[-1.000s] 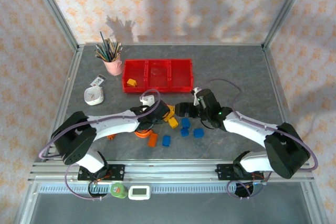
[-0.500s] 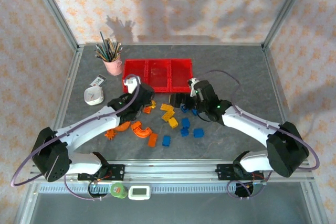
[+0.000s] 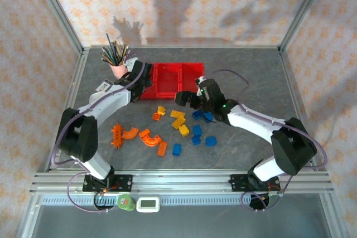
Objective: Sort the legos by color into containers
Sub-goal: Place the lego in the container.
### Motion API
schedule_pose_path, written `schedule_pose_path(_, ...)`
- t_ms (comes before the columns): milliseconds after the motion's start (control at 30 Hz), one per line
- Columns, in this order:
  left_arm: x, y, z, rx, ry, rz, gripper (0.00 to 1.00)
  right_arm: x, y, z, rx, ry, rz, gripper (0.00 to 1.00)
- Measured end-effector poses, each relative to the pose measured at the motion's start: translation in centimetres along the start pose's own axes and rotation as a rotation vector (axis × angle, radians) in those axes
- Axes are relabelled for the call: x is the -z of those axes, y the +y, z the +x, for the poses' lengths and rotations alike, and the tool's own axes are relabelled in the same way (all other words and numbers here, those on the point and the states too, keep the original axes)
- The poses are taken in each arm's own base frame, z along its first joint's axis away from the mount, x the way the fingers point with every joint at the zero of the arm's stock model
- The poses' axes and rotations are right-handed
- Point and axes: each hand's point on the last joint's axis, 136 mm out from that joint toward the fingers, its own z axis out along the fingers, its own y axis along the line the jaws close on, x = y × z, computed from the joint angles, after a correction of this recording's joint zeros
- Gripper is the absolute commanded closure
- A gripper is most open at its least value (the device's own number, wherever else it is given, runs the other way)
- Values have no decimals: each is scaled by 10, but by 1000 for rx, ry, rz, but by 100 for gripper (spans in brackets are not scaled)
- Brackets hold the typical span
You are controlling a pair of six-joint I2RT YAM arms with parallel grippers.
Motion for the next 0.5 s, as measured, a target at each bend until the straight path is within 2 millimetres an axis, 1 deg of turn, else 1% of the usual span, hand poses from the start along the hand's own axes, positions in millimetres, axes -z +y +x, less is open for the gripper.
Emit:
schedule_pose_path(100, -24, 0, 1, -13, 29, -15, 81, -2, -1, -1, 0, -2, 4, 1)
schedule_pose_path(233, -49, -10, 3, -46, 57, -16, 70, -5, -1, -2, 0, -2, 10, 0)
schedule_pose_path(367, -60, -16, 7, -78, 74, -12, 60, -6, -1, -4, 0, -6, 10, 0)
schedule_pose_path(500, -61, -22, 3, -88, 77, 4, 52, -6, 1, -7, 1, -14, 9, 0)
